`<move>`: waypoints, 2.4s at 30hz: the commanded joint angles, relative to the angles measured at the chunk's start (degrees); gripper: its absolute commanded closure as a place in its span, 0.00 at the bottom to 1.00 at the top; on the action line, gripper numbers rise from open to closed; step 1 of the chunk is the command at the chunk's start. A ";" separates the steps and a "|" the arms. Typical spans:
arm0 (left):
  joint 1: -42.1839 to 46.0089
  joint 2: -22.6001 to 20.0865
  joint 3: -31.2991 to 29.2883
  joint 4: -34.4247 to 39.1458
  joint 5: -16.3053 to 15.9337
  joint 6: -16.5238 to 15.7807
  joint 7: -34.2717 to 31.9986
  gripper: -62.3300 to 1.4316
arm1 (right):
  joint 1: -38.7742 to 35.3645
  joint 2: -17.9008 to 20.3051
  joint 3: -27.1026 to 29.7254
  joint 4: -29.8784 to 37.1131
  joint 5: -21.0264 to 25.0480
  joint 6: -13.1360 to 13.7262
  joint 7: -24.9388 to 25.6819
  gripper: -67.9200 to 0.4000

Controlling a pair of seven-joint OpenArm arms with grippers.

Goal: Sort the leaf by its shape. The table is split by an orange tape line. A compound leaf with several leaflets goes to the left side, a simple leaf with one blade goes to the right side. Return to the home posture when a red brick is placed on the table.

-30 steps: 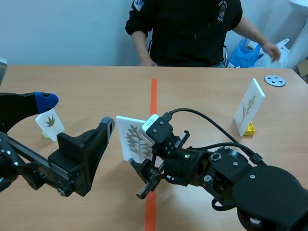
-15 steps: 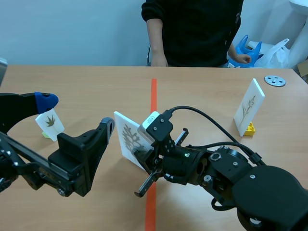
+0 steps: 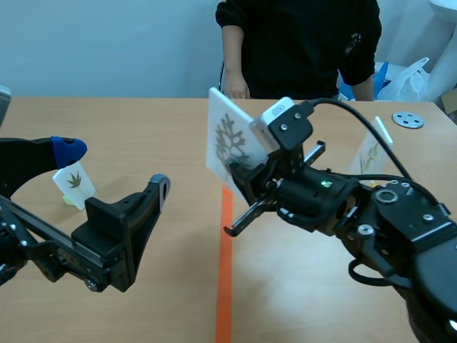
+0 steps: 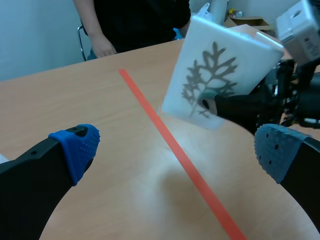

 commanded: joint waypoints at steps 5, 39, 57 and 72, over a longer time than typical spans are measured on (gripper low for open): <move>-0.02 -0.02 -0.44 0.31 0.04 -0.15 -0.92 0.00 | -3.02 1.70 6.86 5.38 4.66 0.02 -3.06 0.90; -0.02 -0.02 -0.44 0.31 0.04 -0.15 -0.94 0.00 | -6.69 1.66 23.30 -10.75 11.32 -12.28 -4.59 0.90; -0.02 0.00 -0.44 0.31 0.04 -0.15 -0.94 0.00 | -0.50 1.36 23.26 -20.35 9.60 -13.33 0.31 0.89; -0.02 0.00 -0.44 0.31 0.04 -0.15 -0.94 0.00 | -1.05 1.90 23.76 -19.23 10.25 -12.59 1.11 0.40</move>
